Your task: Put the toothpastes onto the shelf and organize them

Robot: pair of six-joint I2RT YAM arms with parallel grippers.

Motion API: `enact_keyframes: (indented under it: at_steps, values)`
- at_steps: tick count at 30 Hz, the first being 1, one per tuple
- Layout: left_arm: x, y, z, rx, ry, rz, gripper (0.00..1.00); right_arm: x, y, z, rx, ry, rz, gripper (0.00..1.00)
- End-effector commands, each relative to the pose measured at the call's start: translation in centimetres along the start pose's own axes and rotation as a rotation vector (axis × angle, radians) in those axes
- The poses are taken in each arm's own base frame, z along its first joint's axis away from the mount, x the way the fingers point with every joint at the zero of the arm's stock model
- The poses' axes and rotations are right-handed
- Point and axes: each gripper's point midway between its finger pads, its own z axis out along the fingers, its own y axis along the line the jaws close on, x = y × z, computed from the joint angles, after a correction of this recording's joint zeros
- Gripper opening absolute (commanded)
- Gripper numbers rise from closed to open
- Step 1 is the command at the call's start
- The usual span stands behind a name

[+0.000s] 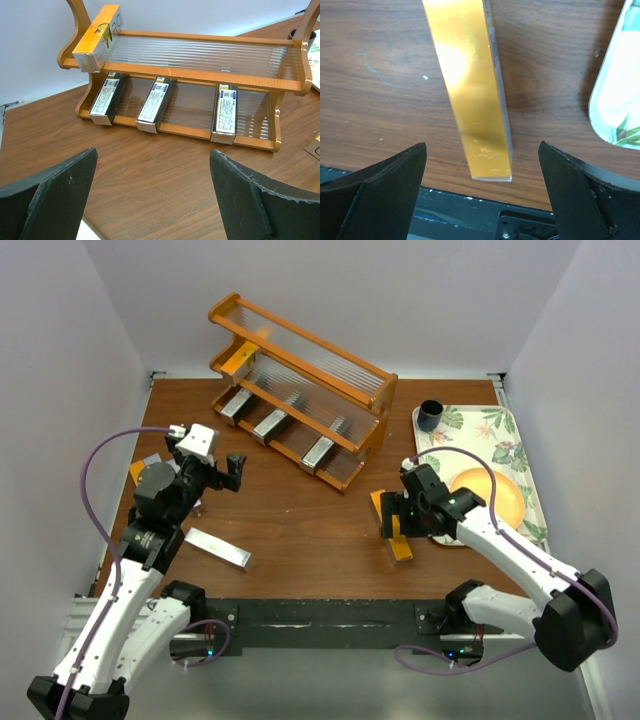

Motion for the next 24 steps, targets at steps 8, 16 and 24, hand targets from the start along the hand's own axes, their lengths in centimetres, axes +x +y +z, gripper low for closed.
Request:
enact_keyframes:
  at_steps: [8, 16, 24]
  values:
    - [-0.9, -0.5, 0.2, 0.027, -0.045, 0.014, 1.00, -7.5, 2.2, 2.2, 0.030, -0.133, -0.042, 0.98]
    - [-0.7, -0.4, 0.3, 0.025, -0.040, 0.016, 1.00, -8.4, 2.8, 4.6, 0.041, -0.120, -0.034, 0.94]
    - [-0.5, -0.6, 0.5, 0.032, -0.033, 0.013, 1.00, -7.8, 2.5, 6.4, 0.061, -0.085, -0.047, 0.92]
